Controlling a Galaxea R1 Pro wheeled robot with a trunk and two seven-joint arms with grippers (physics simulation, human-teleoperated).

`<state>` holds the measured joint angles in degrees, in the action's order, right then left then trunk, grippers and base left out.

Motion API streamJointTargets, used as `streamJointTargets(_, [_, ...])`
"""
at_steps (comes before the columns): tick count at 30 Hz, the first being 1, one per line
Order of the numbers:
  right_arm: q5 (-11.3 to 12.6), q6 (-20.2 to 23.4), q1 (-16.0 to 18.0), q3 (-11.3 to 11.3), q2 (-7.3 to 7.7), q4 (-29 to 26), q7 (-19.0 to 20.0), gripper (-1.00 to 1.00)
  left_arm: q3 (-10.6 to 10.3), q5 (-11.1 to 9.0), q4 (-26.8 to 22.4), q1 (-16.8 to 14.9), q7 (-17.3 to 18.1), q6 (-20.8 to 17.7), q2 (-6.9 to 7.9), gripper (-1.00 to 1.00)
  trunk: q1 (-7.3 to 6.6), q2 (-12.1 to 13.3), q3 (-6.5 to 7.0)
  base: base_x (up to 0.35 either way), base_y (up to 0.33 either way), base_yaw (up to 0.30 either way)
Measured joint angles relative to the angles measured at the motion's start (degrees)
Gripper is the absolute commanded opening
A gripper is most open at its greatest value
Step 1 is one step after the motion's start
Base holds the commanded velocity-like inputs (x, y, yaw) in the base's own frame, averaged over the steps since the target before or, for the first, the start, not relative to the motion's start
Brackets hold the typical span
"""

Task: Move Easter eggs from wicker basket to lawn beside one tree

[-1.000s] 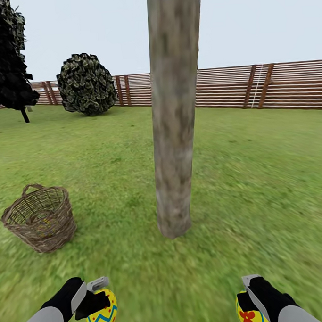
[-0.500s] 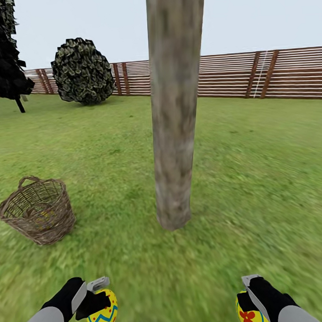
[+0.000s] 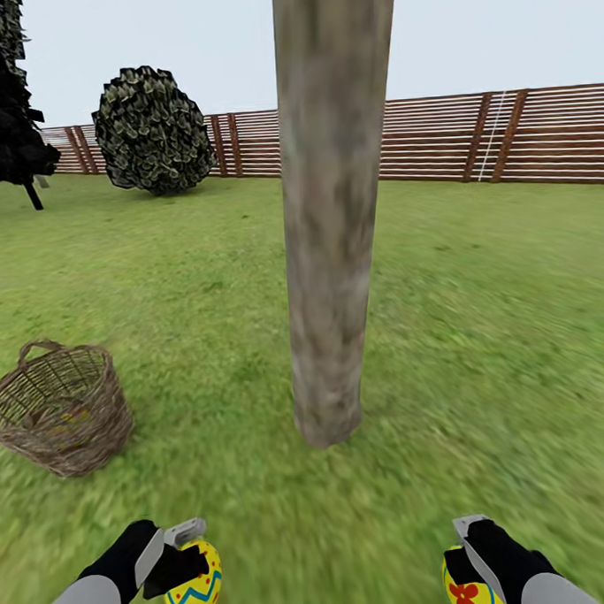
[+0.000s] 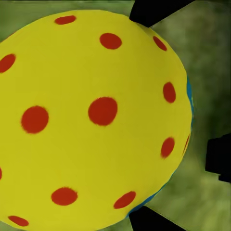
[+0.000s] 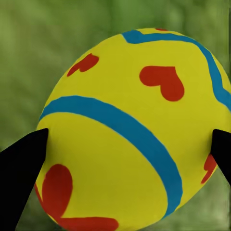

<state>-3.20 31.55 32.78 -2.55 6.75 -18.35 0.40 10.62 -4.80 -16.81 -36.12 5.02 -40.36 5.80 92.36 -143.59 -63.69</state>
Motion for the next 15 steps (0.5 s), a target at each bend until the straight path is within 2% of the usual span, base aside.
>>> streamJointTargets(7, [0.0,-0.05,0.0,0.0,-0.01,0.0,0.0,-1.0,0.0,0.0,0.01,0.0,0.0,0.08,-0.41,-1.0,0.0,0.0,0.0,0.32,0.0,0.0])
streamJointTargets(10, [0.0,-0.17,0.0,0.0,-0.09,0.0,0.0,-1.0,0.0,-0.01,0.0,0.0,0.0,0.08,-0.56,-1.0,0.03,0.0,0.0,0.039,0.0,0.0])
streamJointTargets(15, [0.02,-0.15,0.0,0.0,-0.18,0.0,0.0,-1.0,0.0,0.03,0.01,0.0,0.0,0.08,-0.62,-1.0,0.17,-0.06,-1.1,0.0,0.0,0.0])
